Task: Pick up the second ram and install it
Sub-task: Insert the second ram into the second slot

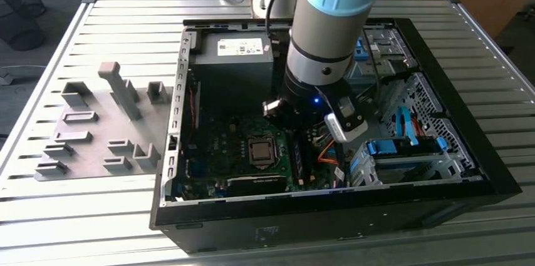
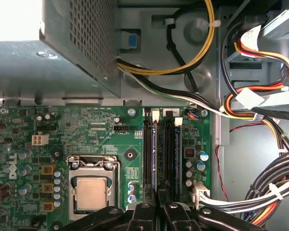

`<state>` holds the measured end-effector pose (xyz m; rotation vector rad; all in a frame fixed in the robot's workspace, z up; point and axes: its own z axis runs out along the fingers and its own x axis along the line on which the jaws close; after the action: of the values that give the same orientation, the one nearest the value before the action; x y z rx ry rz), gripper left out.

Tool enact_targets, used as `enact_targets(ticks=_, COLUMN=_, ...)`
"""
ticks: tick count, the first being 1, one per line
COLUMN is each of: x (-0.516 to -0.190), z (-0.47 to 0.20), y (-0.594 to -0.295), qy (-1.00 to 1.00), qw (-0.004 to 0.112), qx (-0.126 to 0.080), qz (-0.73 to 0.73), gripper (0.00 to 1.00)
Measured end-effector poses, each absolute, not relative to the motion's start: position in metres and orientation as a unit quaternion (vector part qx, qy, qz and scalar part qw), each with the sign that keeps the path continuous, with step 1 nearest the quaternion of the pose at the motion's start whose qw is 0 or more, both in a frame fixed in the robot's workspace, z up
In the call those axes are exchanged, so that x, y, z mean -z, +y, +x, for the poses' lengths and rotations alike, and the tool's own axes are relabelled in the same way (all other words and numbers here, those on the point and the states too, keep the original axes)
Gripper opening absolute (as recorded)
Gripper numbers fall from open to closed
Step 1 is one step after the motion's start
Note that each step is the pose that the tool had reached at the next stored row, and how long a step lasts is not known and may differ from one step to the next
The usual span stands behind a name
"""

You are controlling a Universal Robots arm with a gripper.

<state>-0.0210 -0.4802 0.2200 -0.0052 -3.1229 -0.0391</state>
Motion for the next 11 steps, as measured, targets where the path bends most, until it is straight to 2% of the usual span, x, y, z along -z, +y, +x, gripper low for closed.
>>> enact_targets(ticks=11, x=-0.2165, z=-0.0207, y=-0.4803, qy=-1.0, qw=0.009, qx=0.013, qz=-0.002, gripper=0.14)
